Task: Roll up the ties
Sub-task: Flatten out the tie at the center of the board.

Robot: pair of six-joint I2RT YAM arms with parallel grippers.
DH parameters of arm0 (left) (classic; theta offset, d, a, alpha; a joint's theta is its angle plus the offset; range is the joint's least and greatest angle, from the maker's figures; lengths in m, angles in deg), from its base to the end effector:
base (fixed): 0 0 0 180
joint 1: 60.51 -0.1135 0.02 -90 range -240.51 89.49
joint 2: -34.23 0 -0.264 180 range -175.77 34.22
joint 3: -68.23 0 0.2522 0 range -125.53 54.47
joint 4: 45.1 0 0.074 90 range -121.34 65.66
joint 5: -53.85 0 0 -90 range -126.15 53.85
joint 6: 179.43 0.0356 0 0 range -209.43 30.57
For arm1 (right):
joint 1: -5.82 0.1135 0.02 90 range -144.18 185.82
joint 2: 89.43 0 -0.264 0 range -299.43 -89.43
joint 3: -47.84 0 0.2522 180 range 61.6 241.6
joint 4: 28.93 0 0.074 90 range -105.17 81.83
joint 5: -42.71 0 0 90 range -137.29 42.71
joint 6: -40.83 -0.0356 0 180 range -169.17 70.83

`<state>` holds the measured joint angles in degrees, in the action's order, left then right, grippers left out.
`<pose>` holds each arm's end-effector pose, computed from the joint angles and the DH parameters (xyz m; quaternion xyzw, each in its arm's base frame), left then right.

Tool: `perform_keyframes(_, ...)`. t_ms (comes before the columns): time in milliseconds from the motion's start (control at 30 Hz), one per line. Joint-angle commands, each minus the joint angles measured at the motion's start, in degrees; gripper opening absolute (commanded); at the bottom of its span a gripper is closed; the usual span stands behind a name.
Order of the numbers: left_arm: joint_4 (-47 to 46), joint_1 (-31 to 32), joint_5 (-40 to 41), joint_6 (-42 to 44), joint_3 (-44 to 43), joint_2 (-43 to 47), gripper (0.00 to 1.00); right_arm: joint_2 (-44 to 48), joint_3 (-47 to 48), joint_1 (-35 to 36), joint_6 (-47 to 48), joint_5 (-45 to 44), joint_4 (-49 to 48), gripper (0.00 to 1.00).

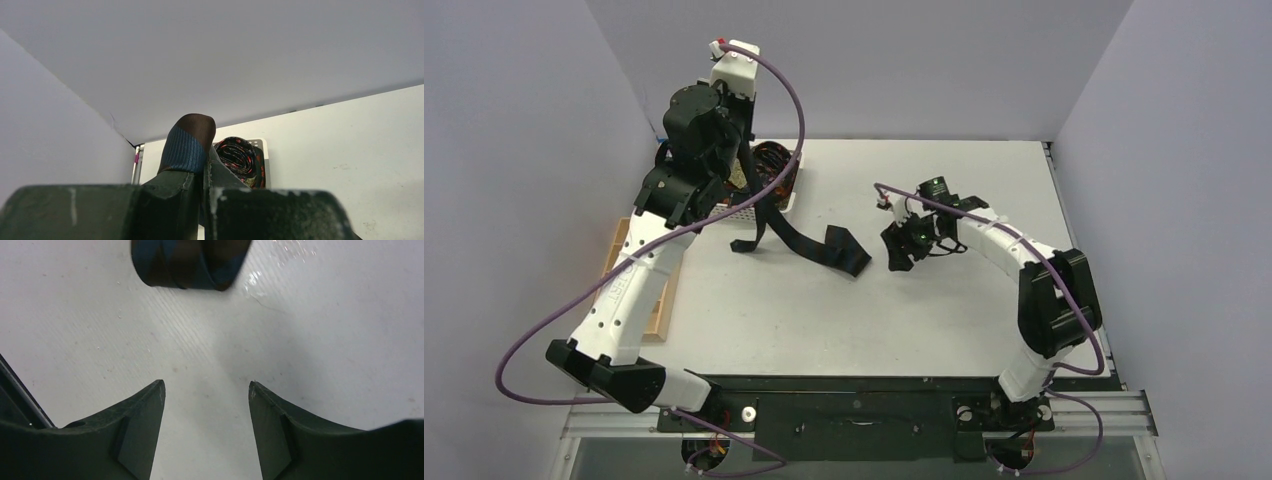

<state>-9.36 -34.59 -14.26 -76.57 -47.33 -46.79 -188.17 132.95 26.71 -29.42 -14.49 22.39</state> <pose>0.2698 -0.1164 0.5150 0.1076 0.7058 0.0567 0.6979 0.3194 0.1425 0.2209 -0.3826 0.8569 0.2777 0.2053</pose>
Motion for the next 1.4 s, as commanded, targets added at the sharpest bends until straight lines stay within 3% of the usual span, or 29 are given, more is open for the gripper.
perform_keyframes(0, -3.4, -0.4, 0.4, 0.9, -2.6, 1.7, 0.0, 4.4, -2.4, 4.4, 0.5, 0.4, -14.2, 0.58)
perform_keyframes(233, -2.7, -0.4, 0.0, 0.9, -4.7, 1.2, 0.0, -1.9, 2.3, 8.7, 0.3, 0.2, -21.5, 0.6)
perform_keyframes(667, -2.0, -0.8, -0.8, -0.1, -5.3, 0.8, 0.0, -16.6, 14.5, 9.7, -6.1, 4.7, -13.5, 0.59)
perform_keyframes(733, -1.8, -0.9, -1.5, -0.8, -5.2, 1.0, 0.0, -17.3, 15.2, 9.8, -5.9, 4.8, -11.3, 0.51)
perform_keyframes(767, -1.9, -0.9, -1.8, -1.2, -5.1, 1.1, 0.0, -17.4, 15.1, 9.8, -5.6, 5.2, -10.9, 0.36)
perform_keyframes(800, -1.9, -0.9, -2.0, -1.4, -4.9, 1.1, 0.0, -17.1, 15.0, 9.6, -5.4, 5.5, -9.3, 0.29)
perform_keyframes(833, -1.9, -0.8, -2.1, -1.7, -4.8, 1.1, 0.0, -16.9, 15.0, 9.4, -4.6, 6.4, -8.1, 0.12)
perform_keyframes(900, -1.9, -0.9, -2.2, -1.9, -4.4, 1.2, 0.0, -15.2, 15.1, 7.9, -3.3, 8.3, -2.0, 0.0)
perform_keyframes(1067, -1.6, -0.9, -4.5, -4.3, -3.1, 2.0, 0.0, -6.3, 17.0, -2.8, 5.0, 9.8, 14.1, 0.0)
perform_keyframes(1233, -0.9, -0.7, -9.9, -10.4, -0.4, 4.2, 0.0, -0.5, 23.9, -12.5, 16.0, 5.9, 36.5, 0.0)
perform_keyframes(1367, -0.8, -0.7, -10.6, -15.2, 2.4, 5.1, 0.0, -1.4, 28.8, -12.4, 20.1, 1.6, 42.7, 0.0)
